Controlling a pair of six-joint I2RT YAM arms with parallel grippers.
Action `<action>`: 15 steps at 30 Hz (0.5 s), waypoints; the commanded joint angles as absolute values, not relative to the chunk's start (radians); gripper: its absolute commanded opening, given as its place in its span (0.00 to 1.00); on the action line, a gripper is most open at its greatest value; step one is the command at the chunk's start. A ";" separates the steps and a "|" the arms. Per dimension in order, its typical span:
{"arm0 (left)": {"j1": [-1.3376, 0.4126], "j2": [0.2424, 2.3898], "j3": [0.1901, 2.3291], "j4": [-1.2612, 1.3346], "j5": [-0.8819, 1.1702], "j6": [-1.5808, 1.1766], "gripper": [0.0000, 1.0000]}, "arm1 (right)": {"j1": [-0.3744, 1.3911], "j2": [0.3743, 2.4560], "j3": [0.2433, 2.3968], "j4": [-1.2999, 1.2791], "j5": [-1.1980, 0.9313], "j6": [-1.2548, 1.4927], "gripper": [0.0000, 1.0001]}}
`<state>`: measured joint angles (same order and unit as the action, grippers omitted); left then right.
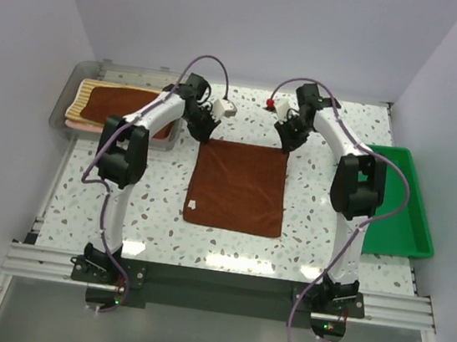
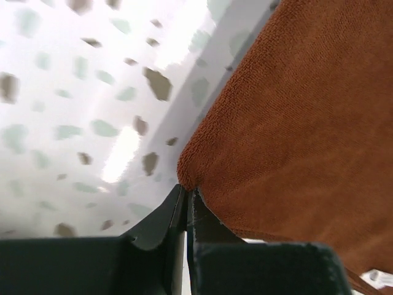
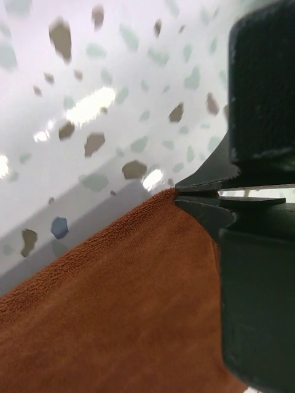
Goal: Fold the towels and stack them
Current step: Fold the towel
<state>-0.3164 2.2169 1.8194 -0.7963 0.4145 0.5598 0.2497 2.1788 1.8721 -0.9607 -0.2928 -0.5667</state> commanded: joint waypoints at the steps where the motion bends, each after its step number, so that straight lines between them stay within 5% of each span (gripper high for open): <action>1: -0.302 2.057 1.940 -0.787 0.361 0.546 0.00 | 0.249 1.994 1.950 -0.899 -0.221 -0.534 0.00; 15: -0.304 1.665 1.807 -0.600 0.248 0.462 0.00 | 0.250 1.617 1.853 -0.802 -0.129 -0.520 0.00</action>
